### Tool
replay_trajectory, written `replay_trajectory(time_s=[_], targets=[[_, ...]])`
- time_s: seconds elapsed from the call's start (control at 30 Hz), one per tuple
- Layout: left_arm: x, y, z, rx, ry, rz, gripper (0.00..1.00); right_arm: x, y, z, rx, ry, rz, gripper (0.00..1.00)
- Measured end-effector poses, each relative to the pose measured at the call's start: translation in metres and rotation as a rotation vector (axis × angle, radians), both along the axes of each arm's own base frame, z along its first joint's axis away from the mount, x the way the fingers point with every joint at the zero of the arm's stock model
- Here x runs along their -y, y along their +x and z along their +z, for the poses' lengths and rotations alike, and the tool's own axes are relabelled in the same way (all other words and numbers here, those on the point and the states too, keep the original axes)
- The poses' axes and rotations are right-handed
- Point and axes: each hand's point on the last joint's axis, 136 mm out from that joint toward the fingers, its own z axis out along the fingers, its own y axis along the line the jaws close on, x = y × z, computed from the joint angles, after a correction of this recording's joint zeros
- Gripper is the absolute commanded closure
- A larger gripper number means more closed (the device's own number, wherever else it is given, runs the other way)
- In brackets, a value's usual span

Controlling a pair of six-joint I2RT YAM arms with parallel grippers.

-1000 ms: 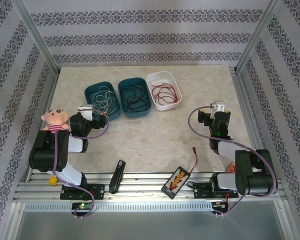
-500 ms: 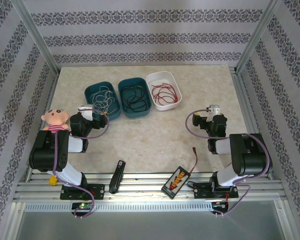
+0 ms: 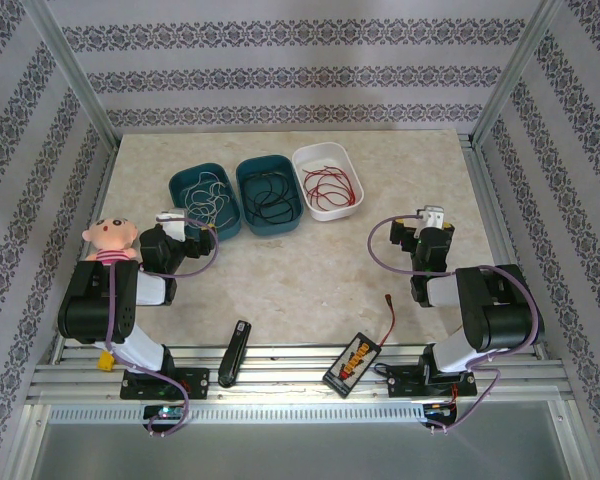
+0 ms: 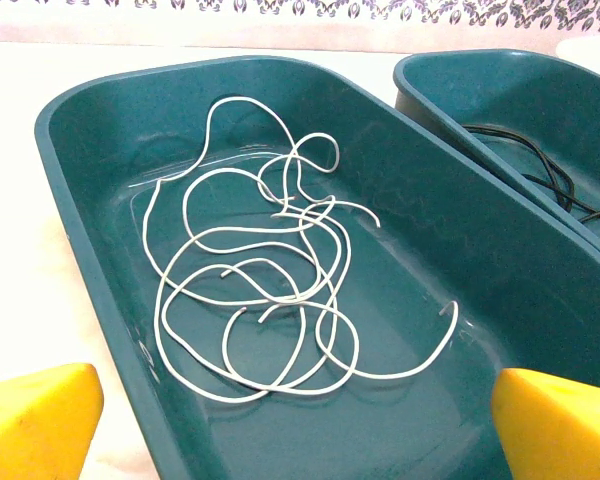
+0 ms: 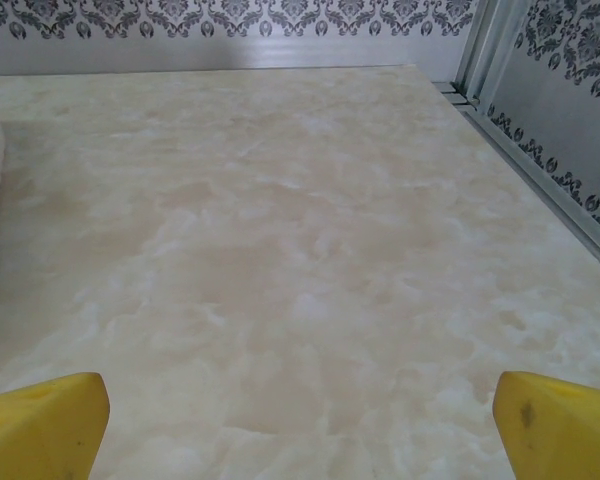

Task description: Untangle the cables

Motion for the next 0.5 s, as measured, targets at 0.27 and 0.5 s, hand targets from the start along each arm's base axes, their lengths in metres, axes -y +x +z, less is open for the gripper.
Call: replay_trajectory(time_s=[0.27, 0.5], targets=[[0.0001, -0.0021, 0.0010, 0.013, 0.001, 0.000, 0.01, 0.0015, -0.0001, 0.0006, 0.002, -0.003, -0.009, 0.02], [0.0001, -0.0022, 0.0010, 0.013, 0.001, 0.000, 0.01, 0.0015, -0.0001, 0.0006, 0.002, -0.003, -0.008, 0.02]])
